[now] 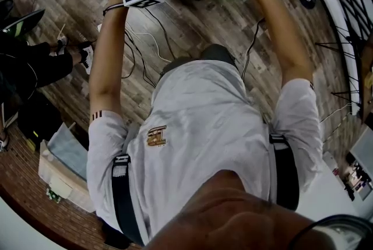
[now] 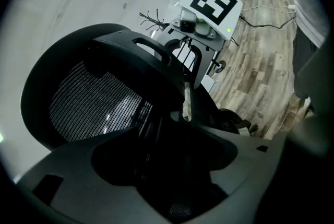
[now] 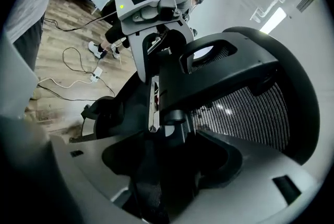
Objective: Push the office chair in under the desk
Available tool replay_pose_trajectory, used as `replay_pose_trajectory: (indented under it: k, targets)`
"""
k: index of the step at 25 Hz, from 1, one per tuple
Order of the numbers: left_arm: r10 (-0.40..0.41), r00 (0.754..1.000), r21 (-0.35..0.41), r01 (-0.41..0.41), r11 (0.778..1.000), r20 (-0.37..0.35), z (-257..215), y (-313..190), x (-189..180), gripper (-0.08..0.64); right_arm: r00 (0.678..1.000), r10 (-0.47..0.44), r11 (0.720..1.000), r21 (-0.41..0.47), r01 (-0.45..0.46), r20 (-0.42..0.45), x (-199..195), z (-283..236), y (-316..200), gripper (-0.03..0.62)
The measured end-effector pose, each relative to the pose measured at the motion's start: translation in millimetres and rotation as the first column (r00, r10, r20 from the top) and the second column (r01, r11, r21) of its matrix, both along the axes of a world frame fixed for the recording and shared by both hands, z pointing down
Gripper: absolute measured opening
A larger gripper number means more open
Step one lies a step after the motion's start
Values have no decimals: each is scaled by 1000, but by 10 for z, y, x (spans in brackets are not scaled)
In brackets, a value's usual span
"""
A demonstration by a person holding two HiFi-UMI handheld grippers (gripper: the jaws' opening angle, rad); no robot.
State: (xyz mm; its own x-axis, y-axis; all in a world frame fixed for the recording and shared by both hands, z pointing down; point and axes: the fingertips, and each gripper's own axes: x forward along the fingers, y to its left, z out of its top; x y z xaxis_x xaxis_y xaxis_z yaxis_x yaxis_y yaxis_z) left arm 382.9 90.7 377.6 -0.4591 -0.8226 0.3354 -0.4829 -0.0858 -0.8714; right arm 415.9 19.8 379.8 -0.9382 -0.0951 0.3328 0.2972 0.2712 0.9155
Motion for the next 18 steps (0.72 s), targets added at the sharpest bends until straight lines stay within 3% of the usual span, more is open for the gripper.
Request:
replay_pose_trajectory:
  k: [9,18]
  targets:
    - [-1,1000,-3,1,1000,-2,20,-115,-275,330,1000,21,998,66,-22,22,-305,35,-139,265]
    - [-16,1000,-4,16,1000,-6,5,-516,-937,331,999,-2,997,79,0,36,-964,23,-546,264]
